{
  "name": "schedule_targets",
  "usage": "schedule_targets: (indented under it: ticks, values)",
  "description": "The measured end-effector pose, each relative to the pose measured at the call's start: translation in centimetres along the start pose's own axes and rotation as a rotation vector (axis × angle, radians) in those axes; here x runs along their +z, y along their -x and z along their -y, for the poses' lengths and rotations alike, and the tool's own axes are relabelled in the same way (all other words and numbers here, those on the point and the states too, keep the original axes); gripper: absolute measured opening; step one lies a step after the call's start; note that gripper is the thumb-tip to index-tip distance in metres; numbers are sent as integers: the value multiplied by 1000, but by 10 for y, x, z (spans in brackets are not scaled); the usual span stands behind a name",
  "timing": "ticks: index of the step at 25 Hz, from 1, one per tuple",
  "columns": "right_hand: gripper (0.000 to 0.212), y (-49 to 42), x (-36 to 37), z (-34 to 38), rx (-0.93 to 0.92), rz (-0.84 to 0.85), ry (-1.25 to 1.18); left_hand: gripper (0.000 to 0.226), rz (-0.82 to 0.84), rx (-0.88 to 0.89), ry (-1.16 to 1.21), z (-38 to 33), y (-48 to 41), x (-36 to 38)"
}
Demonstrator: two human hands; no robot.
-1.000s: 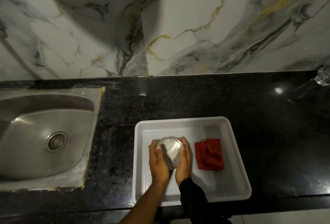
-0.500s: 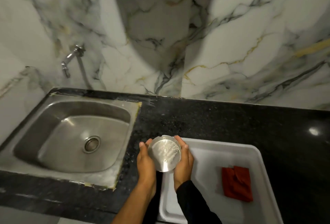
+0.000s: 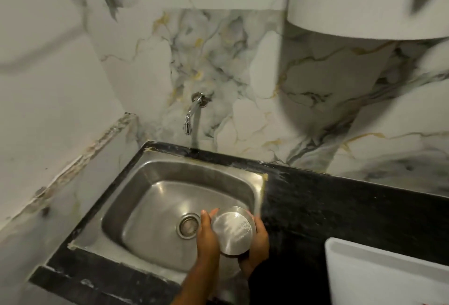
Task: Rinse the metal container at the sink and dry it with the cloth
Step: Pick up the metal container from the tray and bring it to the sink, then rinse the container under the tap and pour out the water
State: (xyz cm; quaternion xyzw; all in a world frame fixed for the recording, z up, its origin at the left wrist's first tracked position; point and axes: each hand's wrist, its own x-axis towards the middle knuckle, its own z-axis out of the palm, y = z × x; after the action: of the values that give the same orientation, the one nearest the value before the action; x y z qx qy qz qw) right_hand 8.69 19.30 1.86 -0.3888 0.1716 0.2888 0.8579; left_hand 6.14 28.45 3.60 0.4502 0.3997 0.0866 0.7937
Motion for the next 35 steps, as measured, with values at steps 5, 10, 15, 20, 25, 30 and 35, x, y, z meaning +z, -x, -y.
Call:
schedule_targets:
  ticks: [5,10,15,20,25,30,35]
  values:
    - [65,-70,65,-40,-21,-157,16,30,69,191,-458,-88,-88,-55]
    - [63,-122,114,-49,11,-275,-45,68,181,406,-680,-212,-188,-33]
    - [55,-166,154,-41,-47,-423,11,46,130,625,-952,-276,-233,14]
    - [58,-205,174,-30,-61,-420,34,37,93,696,-1065,-282,-247,25]
    - [56,-235,182,-33,-81,-420,55,33,119,709,-1072,-282,-253,24]
    - [57,-255,182,-44,-55,-429,50,40,81,680,-1068,-277,-251,28]
    - [60,-261,178,-55,-36,-404,5,32,188,617,-1011,-277,-259,29]
